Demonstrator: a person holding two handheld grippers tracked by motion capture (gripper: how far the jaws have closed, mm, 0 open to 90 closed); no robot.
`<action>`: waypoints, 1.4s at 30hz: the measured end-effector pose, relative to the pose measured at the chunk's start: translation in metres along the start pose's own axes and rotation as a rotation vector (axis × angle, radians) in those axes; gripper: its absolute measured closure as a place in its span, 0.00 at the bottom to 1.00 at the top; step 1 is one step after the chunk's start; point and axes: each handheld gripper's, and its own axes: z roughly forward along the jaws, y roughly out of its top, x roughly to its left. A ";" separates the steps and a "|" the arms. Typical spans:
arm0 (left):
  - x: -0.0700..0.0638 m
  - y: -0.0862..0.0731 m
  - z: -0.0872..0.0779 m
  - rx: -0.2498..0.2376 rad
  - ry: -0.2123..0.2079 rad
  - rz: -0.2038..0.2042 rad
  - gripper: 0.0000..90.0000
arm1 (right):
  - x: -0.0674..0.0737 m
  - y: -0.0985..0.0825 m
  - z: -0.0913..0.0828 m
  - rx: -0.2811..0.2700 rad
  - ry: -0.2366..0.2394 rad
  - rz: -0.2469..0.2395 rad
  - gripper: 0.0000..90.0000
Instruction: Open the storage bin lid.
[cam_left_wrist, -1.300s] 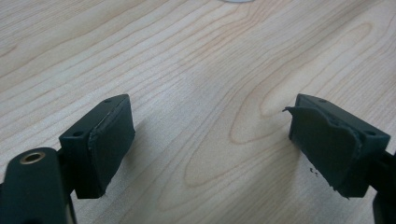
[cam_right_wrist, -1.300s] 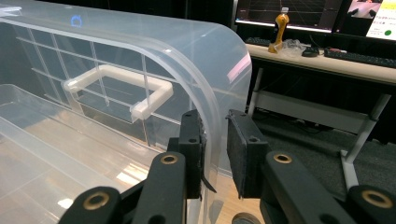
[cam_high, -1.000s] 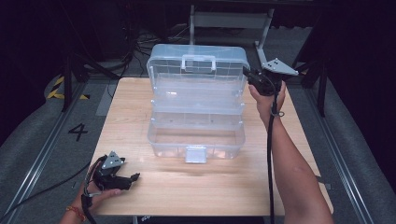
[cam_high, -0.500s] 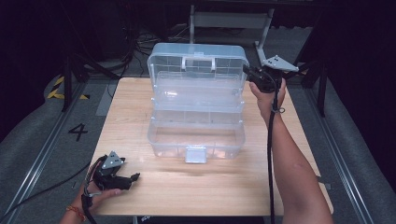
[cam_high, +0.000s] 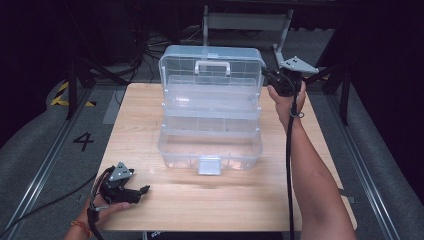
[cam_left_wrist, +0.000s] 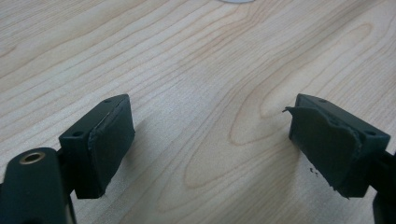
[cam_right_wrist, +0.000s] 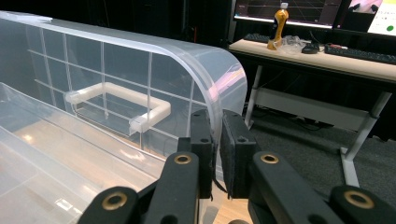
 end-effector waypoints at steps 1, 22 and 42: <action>0.000 0.000 0.000 0.000 0.000 0.000 0.16 | 0.000 0.000 0.000 0.003 -0.001 -0.001 0.94; 0.000 0.000 0.000 0.000 -0.005 -0.003 0.16 | -0.005 0.004 0.012 0.034 -0.008 0.008 0.94; 0.001 0.000 0.001 0.000 -0.011 0.003 0.16 | -0.011 0.007 0.025 0.066 -0.005 0.024 0.93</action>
